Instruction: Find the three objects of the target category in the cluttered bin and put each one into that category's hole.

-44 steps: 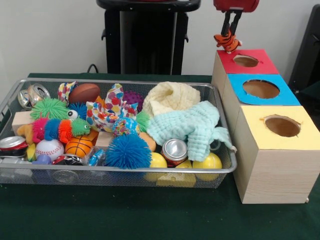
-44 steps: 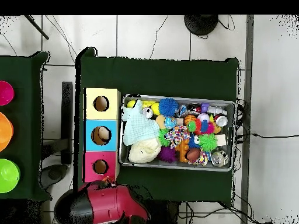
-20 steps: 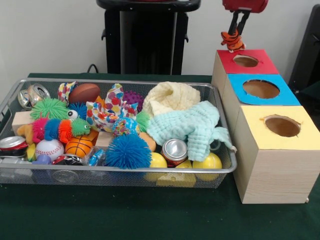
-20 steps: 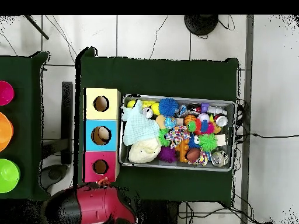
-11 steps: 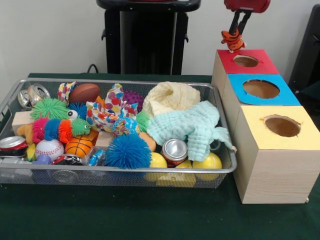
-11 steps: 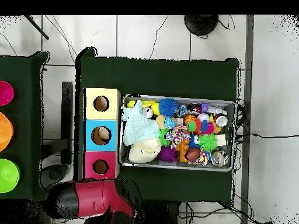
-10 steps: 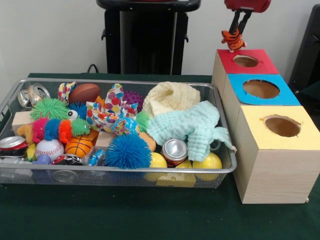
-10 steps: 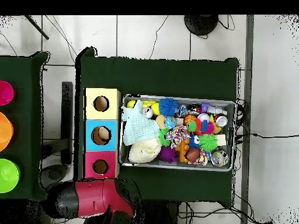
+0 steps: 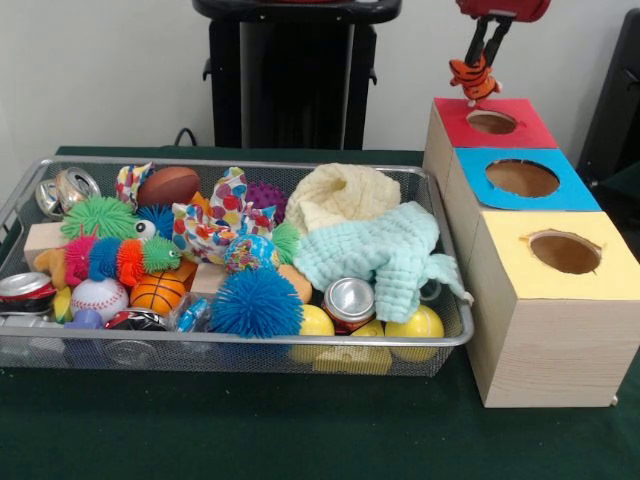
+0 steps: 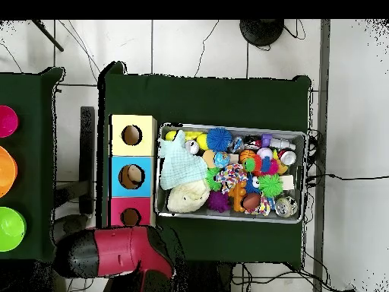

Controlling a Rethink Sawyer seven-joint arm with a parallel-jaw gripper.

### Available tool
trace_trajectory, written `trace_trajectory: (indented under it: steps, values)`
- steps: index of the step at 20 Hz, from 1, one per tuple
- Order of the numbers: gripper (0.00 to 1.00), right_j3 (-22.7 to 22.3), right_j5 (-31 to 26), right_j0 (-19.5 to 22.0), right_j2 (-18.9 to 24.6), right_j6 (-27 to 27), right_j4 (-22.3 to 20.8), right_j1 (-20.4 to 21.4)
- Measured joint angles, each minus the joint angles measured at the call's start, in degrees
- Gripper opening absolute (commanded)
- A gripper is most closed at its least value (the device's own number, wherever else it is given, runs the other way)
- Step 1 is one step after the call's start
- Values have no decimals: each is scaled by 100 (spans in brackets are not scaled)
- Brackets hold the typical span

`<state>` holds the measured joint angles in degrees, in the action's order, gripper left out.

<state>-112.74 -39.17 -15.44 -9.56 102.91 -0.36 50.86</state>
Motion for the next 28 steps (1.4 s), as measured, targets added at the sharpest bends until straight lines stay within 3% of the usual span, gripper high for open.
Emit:
trace_trajectory:
  steps: [18, 28]
  values:
    - [0, 157, 71, 39, 2, 0, 22, -74]
    - [0, -94, 914, 144, 5, 0, 104, -203]
